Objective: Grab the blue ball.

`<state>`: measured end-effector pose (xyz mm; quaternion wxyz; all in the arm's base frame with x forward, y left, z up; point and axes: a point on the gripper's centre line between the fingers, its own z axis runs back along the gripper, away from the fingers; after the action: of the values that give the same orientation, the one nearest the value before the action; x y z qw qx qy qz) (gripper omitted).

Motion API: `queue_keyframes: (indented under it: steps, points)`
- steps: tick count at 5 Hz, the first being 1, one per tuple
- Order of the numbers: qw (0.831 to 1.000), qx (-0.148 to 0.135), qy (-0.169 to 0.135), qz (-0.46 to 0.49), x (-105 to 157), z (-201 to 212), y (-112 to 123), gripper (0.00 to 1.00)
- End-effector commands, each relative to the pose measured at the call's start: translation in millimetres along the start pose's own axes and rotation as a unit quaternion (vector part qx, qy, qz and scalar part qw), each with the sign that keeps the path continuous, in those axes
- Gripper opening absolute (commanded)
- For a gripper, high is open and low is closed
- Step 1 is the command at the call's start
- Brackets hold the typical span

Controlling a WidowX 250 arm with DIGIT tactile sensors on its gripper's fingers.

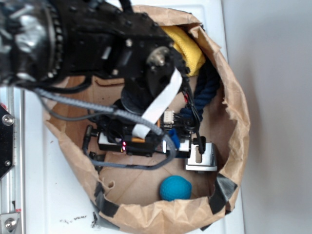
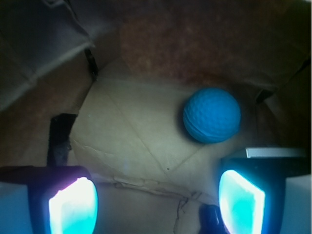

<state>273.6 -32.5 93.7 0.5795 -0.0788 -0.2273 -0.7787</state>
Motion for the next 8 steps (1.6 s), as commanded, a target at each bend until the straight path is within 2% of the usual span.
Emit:
queue_keyframes:
  steps: [1,3,5,6,8]
  points:
    - [0.998,0.034,0.024,-0.041,37,10,4,1.0]
    - [0.998,0.014,0.045,-0.047,48,-13,13,1.0]
    - [0.997,0.014,0.069,-0.031,40,-33,34,1.0]
    - [0.995,0.018,0.087,-0.039,32,-47,36,1.0]
    - [0.993,0.007,0.115,-0.039,23,-68,28,0.97]
